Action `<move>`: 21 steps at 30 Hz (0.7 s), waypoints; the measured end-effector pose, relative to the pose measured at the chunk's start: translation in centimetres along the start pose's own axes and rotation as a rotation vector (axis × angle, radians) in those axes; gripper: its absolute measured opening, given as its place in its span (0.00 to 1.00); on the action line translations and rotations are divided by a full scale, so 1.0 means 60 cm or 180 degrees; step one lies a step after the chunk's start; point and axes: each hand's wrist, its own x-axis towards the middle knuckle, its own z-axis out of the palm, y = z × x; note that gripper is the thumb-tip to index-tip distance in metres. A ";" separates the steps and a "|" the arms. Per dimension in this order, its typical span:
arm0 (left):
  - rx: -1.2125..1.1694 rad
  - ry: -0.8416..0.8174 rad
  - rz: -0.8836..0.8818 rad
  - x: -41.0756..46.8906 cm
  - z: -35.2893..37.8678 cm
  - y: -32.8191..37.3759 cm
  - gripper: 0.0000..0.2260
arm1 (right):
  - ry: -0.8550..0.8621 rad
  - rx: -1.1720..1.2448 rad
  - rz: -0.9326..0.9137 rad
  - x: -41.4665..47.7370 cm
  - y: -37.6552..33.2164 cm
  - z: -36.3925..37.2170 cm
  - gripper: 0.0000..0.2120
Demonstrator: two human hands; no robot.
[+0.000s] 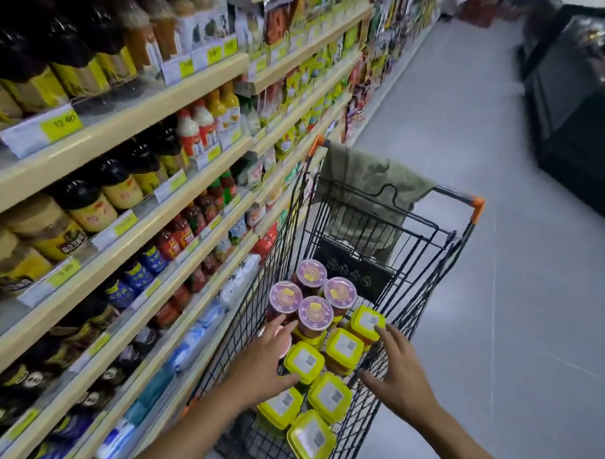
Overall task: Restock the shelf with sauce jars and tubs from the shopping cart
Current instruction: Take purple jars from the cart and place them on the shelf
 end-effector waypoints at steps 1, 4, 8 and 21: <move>0.0061 -0.0028 -0.0053 0.018 0.003 0.000 0.44 | -0.0065 -0.0010 -0.0010 0.022 0.005 0.000 0.45; 0.0325 0.0004 -0.0234 0.078 0.012 0.004 0.43 | -0.0315 -0.0051 -0.0128 0.093 0.019 -0.001 0.46; 0.0800 -0.0109 -0.0541 0.163 0.031 0.012 0.44 | -0.0571 -0.0180 -0.0175 0.187 0.047 0.006 0.46; 0.1296 -0.0940 -0.0889 0.355 0.141 -0.015 0.52 | -0.0972 -0.0990 -0.0332 0.410 0.121 0.097 0.48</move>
